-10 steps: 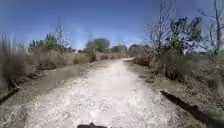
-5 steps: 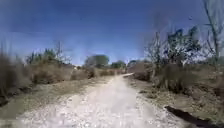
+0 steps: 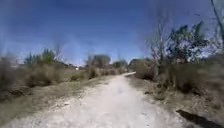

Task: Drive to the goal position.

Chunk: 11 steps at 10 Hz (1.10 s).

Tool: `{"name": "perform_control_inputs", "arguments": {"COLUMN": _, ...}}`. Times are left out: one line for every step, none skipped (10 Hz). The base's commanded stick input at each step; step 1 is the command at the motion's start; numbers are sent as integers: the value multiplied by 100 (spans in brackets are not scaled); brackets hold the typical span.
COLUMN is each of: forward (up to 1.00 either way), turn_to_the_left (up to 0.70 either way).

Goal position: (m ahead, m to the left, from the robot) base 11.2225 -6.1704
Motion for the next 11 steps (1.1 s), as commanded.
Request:
{"name": "perform_control_inputs", "arguments": {"forward": 50, "turn_to_the_left": 0}}
{"name": "perform_control_inputs", "arguments": {"forward": 50, "turn_to_the_left": 0}}
{"name": "perform_control_inputs", "arguments": {"forward": 50, "turn_to_the_left": 0}}
{"name": "perform_control_inputs", "arguments": {"forward": 50, "turn_to_the_left": 0}}
{"name": "perform_control_inputs", "arguments": {"forward": 50, "turn_to_the_left": 0}}
{"name": "perform_control_inputs", "arguments": {"forward": 50, "turn_to_the_left": 0}}
{"name": "perform_control_inputs", "arguments": {"forward": 50, "turn_to_the_left": 0}}
{"name": "perform_control_inputs", "arguments": {"forward": 50, "turn_to_the_left": 0}}
{"name": "perform_control_inputs", "arguments": {"forward": 50, "turn_to_the_left": 0}}
{"name": "perform_control_inputs", "arguments": {"forward": 50, "turn_to_the_left": 0}}
{"name": "perform_control_inputs", "arguments": {"forward": 50, "turn_to_the_left": 0}}
